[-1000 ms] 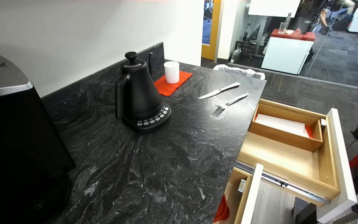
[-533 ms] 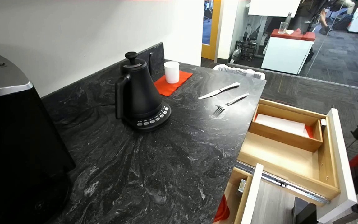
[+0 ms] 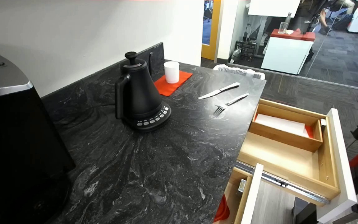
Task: Pick the fork and knife on the counter and put them in the drawer
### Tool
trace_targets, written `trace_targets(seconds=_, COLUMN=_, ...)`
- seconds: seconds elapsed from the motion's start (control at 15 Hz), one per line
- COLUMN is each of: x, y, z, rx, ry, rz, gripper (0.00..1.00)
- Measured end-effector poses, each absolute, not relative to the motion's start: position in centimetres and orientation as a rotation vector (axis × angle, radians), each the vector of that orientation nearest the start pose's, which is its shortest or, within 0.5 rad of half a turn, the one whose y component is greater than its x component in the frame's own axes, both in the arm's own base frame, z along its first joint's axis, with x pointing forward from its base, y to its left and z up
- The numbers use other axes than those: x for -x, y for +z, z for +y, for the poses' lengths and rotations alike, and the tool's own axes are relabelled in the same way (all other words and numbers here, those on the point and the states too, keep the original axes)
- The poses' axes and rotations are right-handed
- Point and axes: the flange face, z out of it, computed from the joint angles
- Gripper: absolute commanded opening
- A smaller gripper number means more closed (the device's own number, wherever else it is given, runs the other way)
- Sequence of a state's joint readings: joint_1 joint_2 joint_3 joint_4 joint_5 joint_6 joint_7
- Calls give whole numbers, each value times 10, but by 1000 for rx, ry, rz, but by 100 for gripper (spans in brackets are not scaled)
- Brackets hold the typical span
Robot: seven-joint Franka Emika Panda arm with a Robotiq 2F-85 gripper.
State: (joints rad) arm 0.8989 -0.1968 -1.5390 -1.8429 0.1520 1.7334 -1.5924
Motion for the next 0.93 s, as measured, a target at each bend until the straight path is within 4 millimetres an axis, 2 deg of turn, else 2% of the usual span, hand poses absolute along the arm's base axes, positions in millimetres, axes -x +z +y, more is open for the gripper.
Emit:
trace_targets(seconds=0.27, x=-464, y=476, z=-280, rx=2635, ry=-398, rz=-1391, gripper=100)
trace_targets(seconds=0.47, x=-480, y=441, z=-213, rx=2655, ry=-345, rz=-1442, gripper=100)
trace_targets(seconds=0.67, x=-479, y=403, z=-139, rx=2620, ry=-294, rz=-1500, gripper=100)
trace_targets(seconds=0.93, x=-456, y=352, z=-35, rx=2557, ry=-269, rz=-1583, gripper=100)
